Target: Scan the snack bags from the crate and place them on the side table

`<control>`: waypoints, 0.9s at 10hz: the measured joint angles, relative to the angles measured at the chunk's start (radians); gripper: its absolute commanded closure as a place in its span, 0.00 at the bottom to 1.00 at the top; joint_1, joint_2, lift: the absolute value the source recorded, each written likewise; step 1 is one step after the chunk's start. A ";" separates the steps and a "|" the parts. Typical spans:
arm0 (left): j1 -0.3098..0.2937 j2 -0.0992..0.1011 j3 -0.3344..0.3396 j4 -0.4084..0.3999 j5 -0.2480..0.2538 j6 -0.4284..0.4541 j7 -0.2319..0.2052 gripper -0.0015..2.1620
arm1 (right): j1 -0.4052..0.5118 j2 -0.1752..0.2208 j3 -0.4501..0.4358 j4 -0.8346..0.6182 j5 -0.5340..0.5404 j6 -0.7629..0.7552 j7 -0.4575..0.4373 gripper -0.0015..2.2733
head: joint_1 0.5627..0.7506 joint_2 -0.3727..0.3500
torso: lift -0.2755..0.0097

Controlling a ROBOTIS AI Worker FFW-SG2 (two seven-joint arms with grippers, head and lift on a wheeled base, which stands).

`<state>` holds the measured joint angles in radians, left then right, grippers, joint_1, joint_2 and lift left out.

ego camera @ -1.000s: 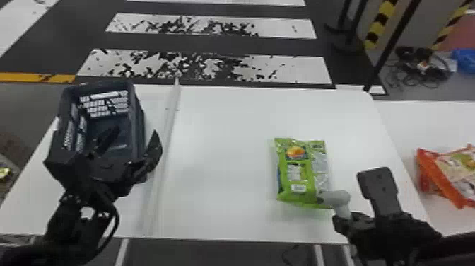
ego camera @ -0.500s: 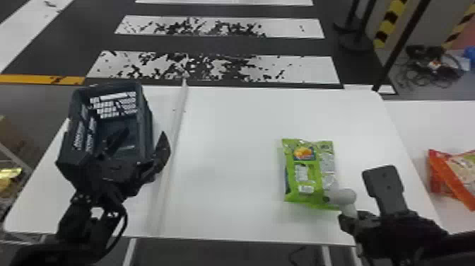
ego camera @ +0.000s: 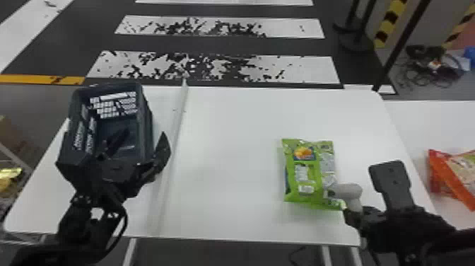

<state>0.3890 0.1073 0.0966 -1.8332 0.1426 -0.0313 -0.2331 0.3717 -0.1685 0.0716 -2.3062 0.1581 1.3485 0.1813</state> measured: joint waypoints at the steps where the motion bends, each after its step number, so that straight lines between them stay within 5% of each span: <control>1: 0.001 0.000 0.000 -0.001 0.000 0.000 0.000 0.03 | -0.014 0.002 -0.028 0.003 -0.008 -0.009 -0.002 0.99 | 0.70 0.50 | 0.79; 9: -0.003 -0.003 0.006 -0.001 0.000 0.000 0.001 0.03 | -0.274 -0.001 -0.136 0.451 -0.049 -0.309 -0.015 0.99 | 0.70 0.39 | 0.79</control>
<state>0.3865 0.1043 0.1024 -1.8347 0.1426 -0.0313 -0.2320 0.0974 -0.1691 -0.0644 -1.8552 0.1095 1.0397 0.1664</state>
